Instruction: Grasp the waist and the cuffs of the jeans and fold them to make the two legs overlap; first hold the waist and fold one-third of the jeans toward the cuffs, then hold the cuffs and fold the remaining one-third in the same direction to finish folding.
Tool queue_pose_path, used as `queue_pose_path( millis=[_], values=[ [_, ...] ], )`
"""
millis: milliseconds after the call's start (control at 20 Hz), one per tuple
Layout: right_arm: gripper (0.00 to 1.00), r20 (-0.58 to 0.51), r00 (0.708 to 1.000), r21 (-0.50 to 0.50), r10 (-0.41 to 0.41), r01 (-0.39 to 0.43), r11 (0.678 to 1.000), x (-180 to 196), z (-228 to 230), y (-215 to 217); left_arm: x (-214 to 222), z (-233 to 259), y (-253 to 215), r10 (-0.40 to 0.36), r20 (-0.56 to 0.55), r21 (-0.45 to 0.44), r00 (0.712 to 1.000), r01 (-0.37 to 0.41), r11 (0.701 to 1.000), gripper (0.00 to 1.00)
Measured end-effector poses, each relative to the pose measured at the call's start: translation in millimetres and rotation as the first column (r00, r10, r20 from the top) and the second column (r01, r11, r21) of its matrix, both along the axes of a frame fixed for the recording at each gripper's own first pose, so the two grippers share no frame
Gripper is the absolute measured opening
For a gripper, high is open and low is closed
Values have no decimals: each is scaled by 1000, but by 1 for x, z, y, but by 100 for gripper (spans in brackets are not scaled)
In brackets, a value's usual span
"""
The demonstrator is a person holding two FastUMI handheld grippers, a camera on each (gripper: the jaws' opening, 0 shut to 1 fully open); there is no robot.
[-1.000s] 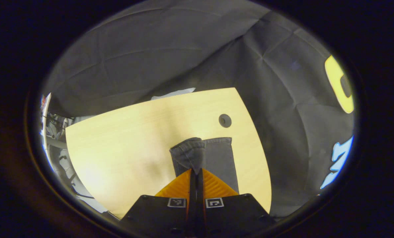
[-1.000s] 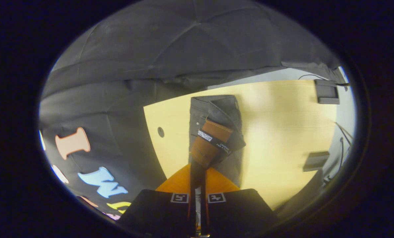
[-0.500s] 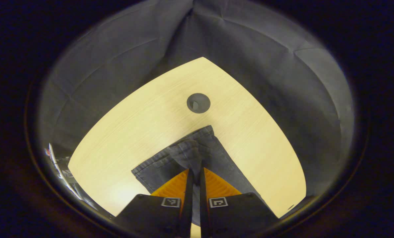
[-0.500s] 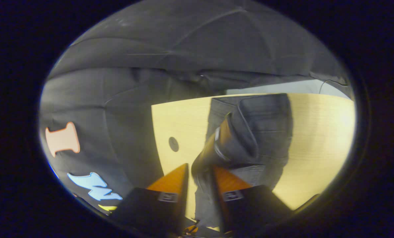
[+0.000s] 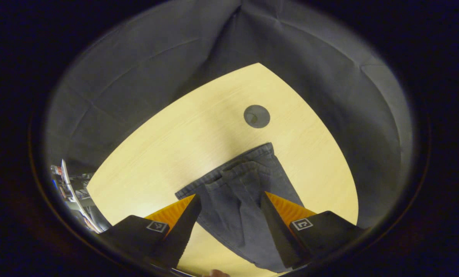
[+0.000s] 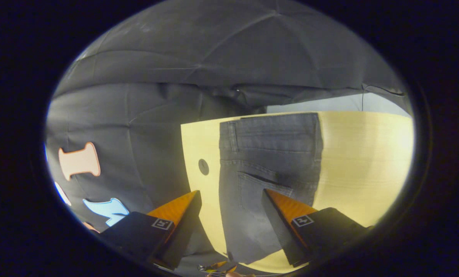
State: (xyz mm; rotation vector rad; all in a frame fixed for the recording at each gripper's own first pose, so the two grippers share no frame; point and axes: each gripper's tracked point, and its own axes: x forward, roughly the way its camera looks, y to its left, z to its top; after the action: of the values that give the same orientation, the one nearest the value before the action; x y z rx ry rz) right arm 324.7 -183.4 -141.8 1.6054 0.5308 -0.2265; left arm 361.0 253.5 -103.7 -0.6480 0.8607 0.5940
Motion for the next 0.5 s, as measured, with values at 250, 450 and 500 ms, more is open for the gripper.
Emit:
queue_pose_path(
  millis=[250, 450, 500],
  values=[
    [95, -20, 1000, 61, 17, -16, 998, -32, -11, 10, -37, 30, 2, -31, 95, -35, 995, 34, 999, 100],
    [95, -37, 999, 117, -1, 6, 993, -49, -14, 8, -79, 47, -3, -112, 162, -32, 980, 119, 992, 100],
    [95, -35, 999, 124, -5, 10, 992, -51, -13, 7, -90, 50, -2, -131, 175, -21, 976, 136, 990, 98]
  ],
)
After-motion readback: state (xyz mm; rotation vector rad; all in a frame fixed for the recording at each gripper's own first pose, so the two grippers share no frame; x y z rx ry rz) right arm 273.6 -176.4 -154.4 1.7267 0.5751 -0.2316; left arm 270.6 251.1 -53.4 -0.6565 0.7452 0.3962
